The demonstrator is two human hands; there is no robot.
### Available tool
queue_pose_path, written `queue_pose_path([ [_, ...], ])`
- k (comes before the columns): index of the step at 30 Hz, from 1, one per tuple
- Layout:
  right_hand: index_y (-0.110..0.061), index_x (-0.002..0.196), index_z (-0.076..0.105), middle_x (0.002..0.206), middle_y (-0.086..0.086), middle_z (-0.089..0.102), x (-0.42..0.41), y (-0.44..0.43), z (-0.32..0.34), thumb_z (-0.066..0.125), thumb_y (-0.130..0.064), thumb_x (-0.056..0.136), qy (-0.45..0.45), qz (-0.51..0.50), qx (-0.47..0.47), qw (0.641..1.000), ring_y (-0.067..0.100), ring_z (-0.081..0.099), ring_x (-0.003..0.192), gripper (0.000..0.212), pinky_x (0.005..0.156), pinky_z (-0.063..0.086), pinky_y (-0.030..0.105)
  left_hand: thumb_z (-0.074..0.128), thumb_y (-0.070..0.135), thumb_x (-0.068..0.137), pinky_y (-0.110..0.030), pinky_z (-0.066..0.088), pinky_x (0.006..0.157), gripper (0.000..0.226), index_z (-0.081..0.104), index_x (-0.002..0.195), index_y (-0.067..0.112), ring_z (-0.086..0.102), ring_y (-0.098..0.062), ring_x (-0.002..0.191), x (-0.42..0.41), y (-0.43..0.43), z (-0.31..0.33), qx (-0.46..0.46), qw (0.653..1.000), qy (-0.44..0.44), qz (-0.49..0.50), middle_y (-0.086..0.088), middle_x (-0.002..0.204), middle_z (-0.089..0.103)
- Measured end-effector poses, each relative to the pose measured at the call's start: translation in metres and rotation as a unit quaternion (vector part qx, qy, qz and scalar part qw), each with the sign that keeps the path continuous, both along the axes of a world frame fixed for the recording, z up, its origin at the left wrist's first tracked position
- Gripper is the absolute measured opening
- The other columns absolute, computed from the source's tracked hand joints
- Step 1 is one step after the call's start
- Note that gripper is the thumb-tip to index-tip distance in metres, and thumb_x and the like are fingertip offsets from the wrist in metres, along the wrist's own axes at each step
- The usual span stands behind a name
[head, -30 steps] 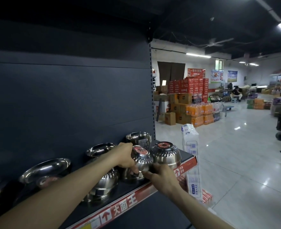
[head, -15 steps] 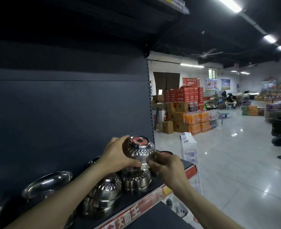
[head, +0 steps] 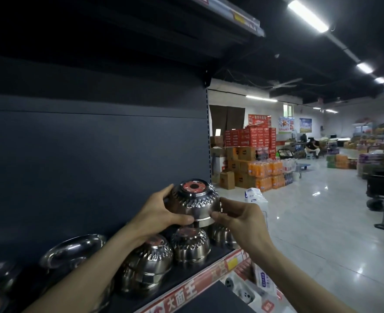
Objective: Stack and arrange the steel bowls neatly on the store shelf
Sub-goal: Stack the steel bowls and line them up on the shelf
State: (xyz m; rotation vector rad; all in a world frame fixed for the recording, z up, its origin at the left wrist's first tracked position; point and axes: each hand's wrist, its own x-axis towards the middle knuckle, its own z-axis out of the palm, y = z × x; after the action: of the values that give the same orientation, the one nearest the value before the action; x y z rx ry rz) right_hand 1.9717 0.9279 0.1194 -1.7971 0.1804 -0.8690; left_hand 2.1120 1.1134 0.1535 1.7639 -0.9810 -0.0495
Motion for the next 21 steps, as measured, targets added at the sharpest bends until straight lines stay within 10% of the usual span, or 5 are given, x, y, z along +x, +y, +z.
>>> queue_pose_path([
  [3,-0.05,0.084,0.078,0.089,-0.012,0.083,0.0,0.003,0.0,0.082,-0.013,0.093,-0.018,-0.001,0.004,1.0,0.009,0.08,0.09,0.038,0.085,0.06,0.028,0.102,0.042,0.051,-0.039,0.048,0.118,0.109,0.057,0.149,0.031,0.066,-0.004,0.127,-0.001,0.003,-0.002,-0.007,1.0,0.002,-0.001,0.014,0.133,0.073],
  [10,-0.046,0.109,0.072,0.097,-0.011,0.084,0.003,0.008,0.006,0.08,-0.021,0.097,-0.033,0.007,0.004,0.999,0.005,0.079,0.094,0.029,0.095,0.062,0.034,0.093,0.024,0.078,-0.047,0.048,0.117,0.054,0.071,0.126,0.034,0.074,-0.014,0.113,-0.01,0.011,-0.001,-0.045,0.998,0.041,-0.003,0.002,0.111,0.082],
  [16,-0.053,0.095,0.074,0.101,-0.013,0.082,0.0,0.014,0.01,0.068,-0.024,0.105,-0.007,-0.009,-0.056,0.998,0.008,0.076,0.098,0.03,0.097,0.061,0.038,0.095,0.056,0.061,-0.047,0.044,0.12,0.102,0.052,0.151,0.04,0.063,-0.015,0.131,-0.014,0.011,0.0,-0.053,0.996,0.078,0.001,0.011,0.136,0.071],
  [19,-0.056,0.123,0.068,0.128,-0.003,0.067,-0.004,0.018,0.015,0.057,-0.045,0.107,0.001,0.0,-0.095,0.996,0.017,0.068,0.115,0.022,0.103,0.058,0.043,0.09,0.048,0.07,-0.043,0.046,0.117,0.071,0.064,0.136,0.039,0.067,-0.012,0.125,-0.021,0.009,0.0,-0.074,0.993,0.086,-0.018,0.013,0.125,0.076],
  [21,-0.04,0.153,0.055,0.151,-0.006,0.053,-0.005,0.015,0.017,0.05,-0.069,0.098,0.009,-0.007,-0.121,0.993,0.016,0.058,0.135,0.063,0.114,0.051,0.048,0.089,0.046,0.071,-0.037,0.049,0.112,0.066,0.067,0.133,0.037,0.069,-0.012,0.123,-0.029,0.008,-0.003,-0.099,0.989,0.105,-0.024,0.014,0.122,0.078],
])
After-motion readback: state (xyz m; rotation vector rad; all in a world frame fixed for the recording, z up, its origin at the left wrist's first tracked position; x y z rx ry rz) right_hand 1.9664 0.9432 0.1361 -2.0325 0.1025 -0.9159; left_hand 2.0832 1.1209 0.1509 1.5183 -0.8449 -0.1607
